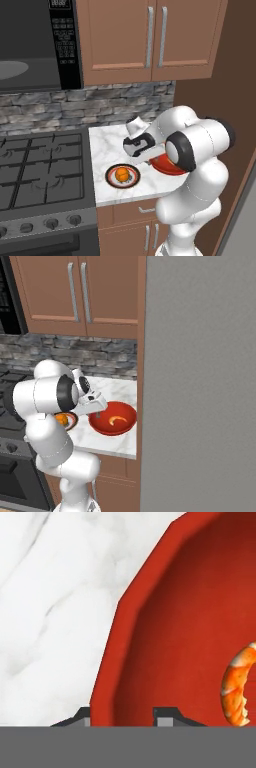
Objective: Remove the orange from the bowl and place it on the small plate. Then place the bowl with only the shrimp in the microwave, close the door, and press the start button to microwave the shrimp.
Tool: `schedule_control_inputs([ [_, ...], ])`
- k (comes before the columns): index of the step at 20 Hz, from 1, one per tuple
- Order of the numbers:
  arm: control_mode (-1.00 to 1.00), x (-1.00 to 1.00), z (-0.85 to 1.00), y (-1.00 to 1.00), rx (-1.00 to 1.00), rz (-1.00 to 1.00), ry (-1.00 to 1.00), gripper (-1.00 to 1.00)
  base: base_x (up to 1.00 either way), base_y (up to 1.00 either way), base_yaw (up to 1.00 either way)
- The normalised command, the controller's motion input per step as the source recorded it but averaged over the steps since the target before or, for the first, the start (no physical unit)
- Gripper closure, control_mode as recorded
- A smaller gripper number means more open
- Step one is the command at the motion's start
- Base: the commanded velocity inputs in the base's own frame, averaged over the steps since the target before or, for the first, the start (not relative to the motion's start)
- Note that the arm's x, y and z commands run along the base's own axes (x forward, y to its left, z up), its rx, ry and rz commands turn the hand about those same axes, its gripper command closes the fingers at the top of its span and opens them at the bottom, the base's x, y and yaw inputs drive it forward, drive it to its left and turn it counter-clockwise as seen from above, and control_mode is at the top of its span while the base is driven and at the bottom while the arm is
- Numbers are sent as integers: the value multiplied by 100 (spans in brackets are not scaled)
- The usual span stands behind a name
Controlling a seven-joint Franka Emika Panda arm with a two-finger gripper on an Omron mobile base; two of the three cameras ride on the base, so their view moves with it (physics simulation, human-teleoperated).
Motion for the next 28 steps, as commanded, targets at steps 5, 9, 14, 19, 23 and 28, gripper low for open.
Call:
schedule_control_inputs([
  [5,-100,0,4,-17,0,-1,-1,100,0,0,0],
  [9,-100,-14,42,0,-2,0,-4,100,0,0,0],
  [14,-100,-44,60,11,-6,3,-1,100,0,0,0],
  [19,-100,-49,60,22,-7,6,-8,100,0,0,0],
  [23,-100,-51,59,14,-14,7,-15,100,0,0,0],
  [28,-100,-56,65,16,-14,9,-10,100,0,0,0],
])
